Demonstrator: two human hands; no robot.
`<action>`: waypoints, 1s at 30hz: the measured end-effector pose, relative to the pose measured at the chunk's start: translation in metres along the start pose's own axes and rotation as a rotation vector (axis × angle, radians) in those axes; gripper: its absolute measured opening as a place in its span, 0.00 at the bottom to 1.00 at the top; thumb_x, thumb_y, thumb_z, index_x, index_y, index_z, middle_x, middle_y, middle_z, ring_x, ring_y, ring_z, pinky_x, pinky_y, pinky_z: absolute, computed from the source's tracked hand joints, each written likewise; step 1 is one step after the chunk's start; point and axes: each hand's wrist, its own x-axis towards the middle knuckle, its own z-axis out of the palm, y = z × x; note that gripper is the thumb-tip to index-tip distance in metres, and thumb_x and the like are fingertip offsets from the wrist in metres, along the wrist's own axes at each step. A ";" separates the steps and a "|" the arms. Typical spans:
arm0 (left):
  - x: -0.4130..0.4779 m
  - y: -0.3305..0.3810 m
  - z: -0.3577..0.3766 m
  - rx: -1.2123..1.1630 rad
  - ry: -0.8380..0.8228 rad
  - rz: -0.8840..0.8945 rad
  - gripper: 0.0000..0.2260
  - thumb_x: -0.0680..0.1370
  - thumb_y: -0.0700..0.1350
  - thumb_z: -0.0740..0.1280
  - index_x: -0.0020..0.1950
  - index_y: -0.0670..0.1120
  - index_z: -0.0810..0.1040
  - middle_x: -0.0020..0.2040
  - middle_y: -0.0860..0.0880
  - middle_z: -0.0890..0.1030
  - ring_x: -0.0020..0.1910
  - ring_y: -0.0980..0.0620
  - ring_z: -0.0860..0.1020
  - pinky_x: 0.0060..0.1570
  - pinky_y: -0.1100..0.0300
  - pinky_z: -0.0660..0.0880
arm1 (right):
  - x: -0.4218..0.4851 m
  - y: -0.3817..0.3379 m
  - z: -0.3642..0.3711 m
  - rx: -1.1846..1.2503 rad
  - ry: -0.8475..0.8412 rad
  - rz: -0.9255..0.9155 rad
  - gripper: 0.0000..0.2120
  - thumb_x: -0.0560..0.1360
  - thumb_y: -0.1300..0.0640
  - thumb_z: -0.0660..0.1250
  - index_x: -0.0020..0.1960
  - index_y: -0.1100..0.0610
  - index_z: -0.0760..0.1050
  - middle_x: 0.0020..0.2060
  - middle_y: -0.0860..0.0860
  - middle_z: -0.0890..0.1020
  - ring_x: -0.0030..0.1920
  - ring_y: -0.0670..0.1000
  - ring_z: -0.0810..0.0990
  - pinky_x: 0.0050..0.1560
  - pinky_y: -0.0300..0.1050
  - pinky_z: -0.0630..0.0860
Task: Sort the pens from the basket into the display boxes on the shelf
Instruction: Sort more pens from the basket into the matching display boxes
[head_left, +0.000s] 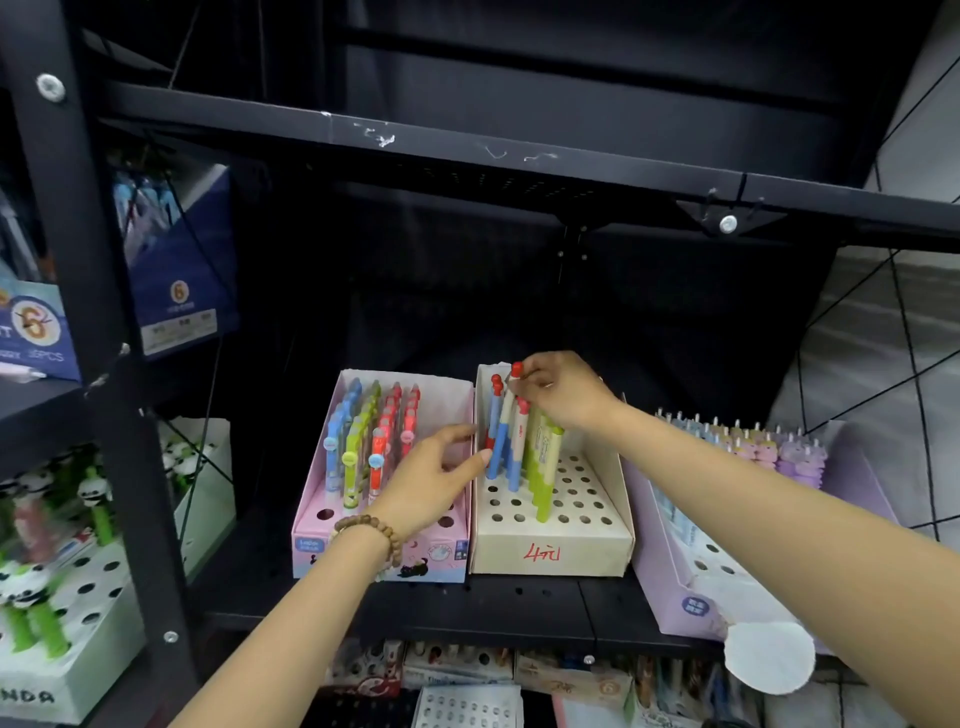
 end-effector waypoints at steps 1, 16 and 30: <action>0.002 0.000 0.001 0.011 0.035 0.015 0.21 0.78 0.53 0.63 0.70 0.50 0.68 0.62 0.51 0.75 0.52 0.63 0.74 0.47 0.72 0.69 | 0.001 0.001 0.000 -0.029 -0.006 -0.008 0.09 0.76 0.56 0.67 0.51 0.60 0.80 0.46 0.57 0.84 0.49 0.53 0.81 0.50 0.44 0.75; 0.040 0.013 0.022 -0.053 0.369 0.068 0.08 0.75 0.46 0.70 0.52 0.45 0.83 0.39 0.60 0.78 0.39 0.68 0.74 0.37 0.82 0.67 | 0.006 0.015 0.007 0.175 0.107 0.005 0.04 0.75 0.53 0.68 0.43 0.51 0.81 0.40 0.44 0.82 0.43 0.40 0.78 0.46 0.29 0.71; -0.049 0.037 0.029 0.029 0.278 0.095 0.21 0.74 0.59 0.65 0.66 0.56 0.69 0.57 0.64 0.72 0.54 0.64 0.72 0.54 0.67 0.70 | -0.102 0.037 -0.059 0.262 0.131 -0.019 0.09 0.78 0.53 0.64 0.56 0.52 0.79 0.52 0.45 0.82 0.55 0.43 0.79 0.55 0.35 0.73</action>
